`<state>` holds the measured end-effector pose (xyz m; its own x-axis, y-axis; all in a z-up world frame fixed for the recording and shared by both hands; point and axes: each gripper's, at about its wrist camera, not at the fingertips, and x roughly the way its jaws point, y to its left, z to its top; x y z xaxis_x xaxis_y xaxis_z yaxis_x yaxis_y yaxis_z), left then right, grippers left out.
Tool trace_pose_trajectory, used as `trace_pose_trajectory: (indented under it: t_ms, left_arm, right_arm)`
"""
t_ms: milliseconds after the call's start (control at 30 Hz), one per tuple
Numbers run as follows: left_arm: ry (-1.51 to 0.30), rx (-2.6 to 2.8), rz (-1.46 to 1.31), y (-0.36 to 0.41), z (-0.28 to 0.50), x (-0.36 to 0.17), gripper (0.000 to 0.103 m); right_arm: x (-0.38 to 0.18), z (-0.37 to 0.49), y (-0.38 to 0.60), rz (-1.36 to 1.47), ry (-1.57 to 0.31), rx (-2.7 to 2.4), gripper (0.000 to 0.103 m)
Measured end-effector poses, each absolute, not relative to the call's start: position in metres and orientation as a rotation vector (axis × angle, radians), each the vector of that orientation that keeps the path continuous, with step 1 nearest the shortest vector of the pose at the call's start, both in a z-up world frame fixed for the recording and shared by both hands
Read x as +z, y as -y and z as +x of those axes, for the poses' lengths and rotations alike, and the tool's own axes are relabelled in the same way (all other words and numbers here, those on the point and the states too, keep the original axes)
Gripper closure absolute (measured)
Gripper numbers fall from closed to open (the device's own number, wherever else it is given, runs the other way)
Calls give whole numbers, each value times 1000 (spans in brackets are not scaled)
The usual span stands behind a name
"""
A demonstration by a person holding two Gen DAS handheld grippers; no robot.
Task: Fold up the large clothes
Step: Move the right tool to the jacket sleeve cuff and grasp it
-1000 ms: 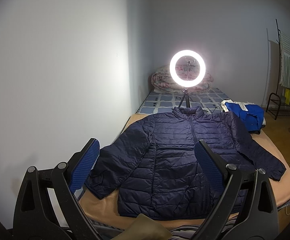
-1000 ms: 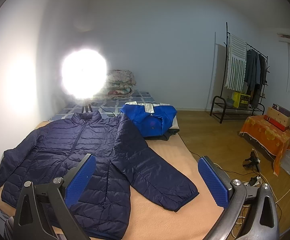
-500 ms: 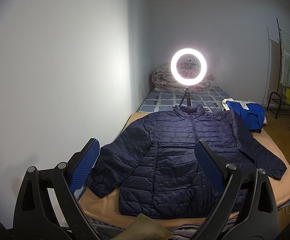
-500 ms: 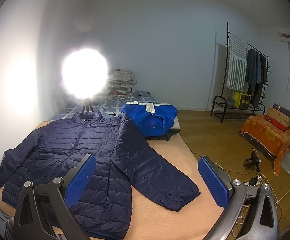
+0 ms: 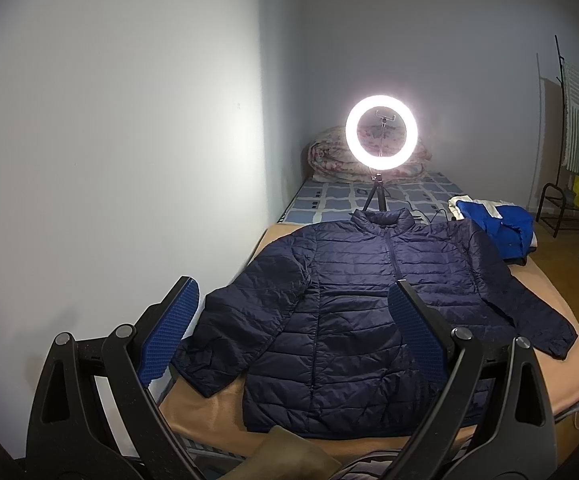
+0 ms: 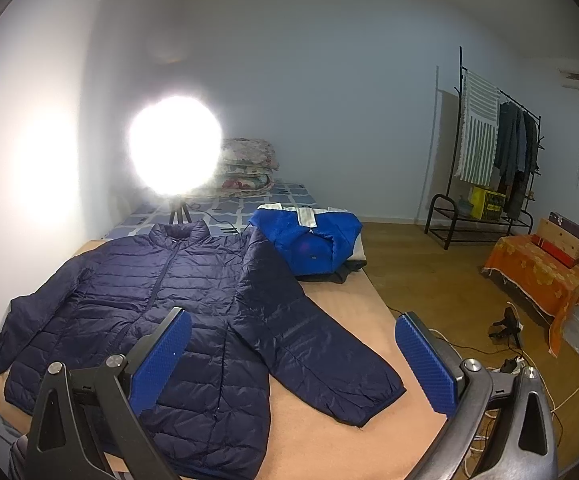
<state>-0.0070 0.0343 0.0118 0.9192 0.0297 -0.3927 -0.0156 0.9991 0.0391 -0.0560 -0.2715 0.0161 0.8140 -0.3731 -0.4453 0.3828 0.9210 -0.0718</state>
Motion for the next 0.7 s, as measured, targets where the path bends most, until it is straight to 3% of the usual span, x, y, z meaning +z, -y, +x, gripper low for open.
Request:
trace_pose_trajectory:
  t_ms: [433,700]
  left_arm:
    - [-397,118,113,-74,2,-8,6]
    - [-380,261,90,-120,-11,-27,6]
  right_arm:
    - [23,0,249,-106,-464,-278,0]
    - [36,57,212,-216,-345,-51,0]
